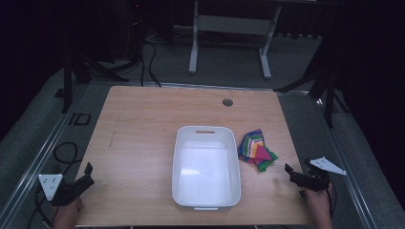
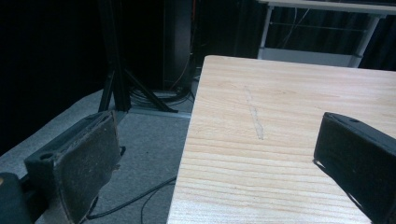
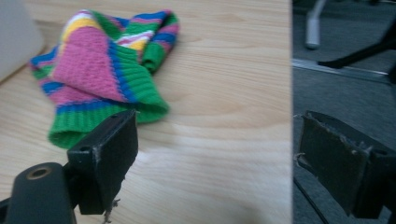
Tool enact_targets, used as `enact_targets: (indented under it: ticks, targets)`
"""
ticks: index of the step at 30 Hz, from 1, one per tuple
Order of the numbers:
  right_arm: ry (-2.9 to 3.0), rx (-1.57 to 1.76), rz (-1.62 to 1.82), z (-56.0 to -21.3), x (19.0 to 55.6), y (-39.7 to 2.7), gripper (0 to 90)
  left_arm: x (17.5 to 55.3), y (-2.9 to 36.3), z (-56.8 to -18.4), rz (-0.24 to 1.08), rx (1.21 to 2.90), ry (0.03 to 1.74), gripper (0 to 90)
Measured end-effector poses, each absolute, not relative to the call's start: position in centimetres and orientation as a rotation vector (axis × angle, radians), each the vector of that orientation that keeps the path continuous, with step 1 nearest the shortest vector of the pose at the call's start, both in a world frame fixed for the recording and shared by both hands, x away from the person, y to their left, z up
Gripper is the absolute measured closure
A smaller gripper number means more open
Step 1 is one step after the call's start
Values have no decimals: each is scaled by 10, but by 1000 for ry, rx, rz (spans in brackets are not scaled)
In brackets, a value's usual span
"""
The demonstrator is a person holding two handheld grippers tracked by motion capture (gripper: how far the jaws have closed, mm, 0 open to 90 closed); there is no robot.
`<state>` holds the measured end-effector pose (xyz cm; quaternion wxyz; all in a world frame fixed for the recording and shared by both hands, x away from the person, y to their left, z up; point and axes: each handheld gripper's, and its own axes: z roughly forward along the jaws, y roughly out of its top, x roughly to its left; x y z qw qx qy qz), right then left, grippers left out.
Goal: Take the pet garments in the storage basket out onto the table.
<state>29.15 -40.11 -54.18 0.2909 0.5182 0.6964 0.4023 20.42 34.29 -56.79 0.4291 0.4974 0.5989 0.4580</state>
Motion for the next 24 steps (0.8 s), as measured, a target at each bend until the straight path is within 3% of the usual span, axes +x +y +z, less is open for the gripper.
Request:
enact_targets:
  ticks: [10,24]
  targets:
    - [1607,1460,1109,-553,269,-415,132,204,343,-568,1144,1243,1495,9]
    - [1591,1491,1086,-556,270,-416,137,204,343,-568,1139,1242,1493,9]
